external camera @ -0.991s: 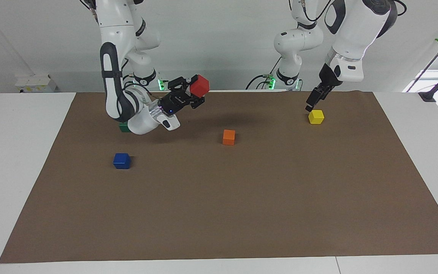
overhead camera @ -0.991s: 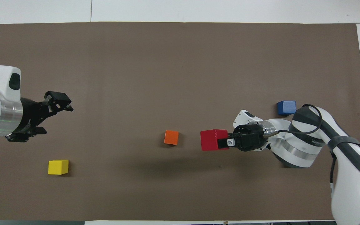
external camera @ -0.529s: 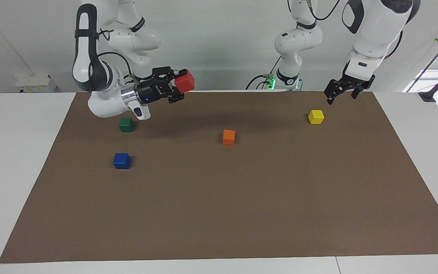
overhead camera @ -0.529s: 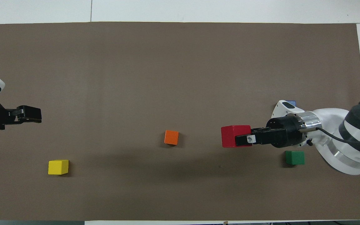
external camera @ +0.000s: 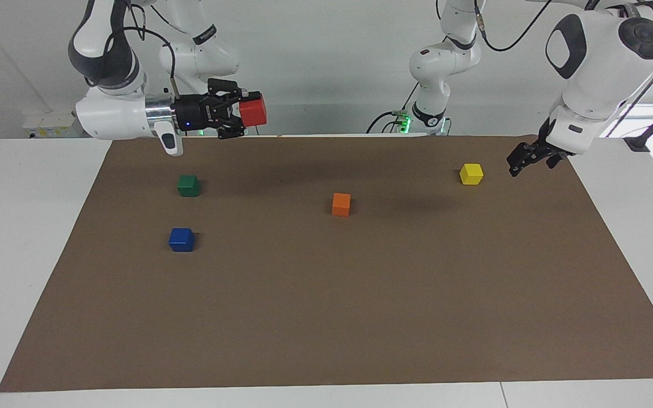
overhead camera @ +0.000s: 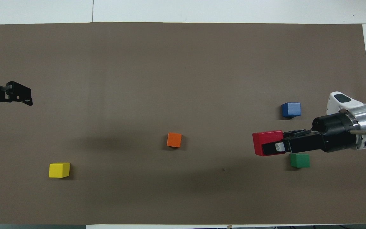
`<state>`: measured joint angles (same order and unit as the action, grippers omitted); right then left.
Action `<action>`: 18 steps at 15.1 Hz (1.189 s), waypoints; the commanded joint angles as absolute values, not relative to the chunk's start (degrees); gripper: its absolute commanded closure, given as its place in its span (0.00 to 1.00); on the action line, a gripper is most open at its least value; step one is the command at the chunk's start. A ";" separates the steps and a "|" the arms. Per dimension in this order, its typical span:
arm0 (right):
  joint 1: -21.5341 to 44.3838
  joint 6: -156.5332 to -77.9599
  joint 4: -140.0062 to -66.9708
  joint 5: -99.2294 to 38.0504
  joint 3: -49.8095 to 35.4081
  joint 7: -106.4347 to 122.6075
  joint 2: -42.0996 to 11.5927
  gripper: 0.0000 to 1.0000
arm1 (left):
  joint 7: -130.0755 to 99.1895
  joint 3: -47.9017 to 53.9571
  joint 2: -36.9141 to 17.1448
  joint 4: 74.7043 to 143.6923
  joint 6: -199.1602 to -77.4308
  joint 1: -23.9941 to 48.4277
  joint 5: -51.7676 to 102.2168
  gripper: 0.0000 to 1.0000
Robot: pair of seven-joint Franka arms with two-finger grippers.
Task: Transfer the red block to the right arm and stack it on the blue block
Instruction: 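Carry the red cube with the right gripper above the blue cube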
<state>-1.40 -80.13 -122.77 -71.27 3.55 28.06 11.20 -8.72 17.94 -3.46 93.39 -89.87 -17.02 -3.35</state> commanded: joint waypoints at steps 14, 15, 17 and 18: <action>7.11 -97.37 -112.31 -8.20 2.02 0.11 10.55 1.00 | 2.43 3.73 -1.94 90.43 -88.60 1.44 -1.14 0.00; 7.12 -98.86 -113.63 -6.61 2.02 -0.26 10.46 1.00 | 2.37 6.82 0.15 92.88 -88.25 -2.25 -1.06 0.00; 6.42 -102.03 -116.00 -4.06 2.02 -0.26 8.97 1.00 | 2.72 6.86 3.51 97.72 -90.26 -4.13 -0.88 0.00; 6.24 -103.26 -116.45 -2.39 2.02 -0.52 7.66 1.00 | 2.72 6.86 3.60 98.17 -90.79 -4.04 -0.88 0.00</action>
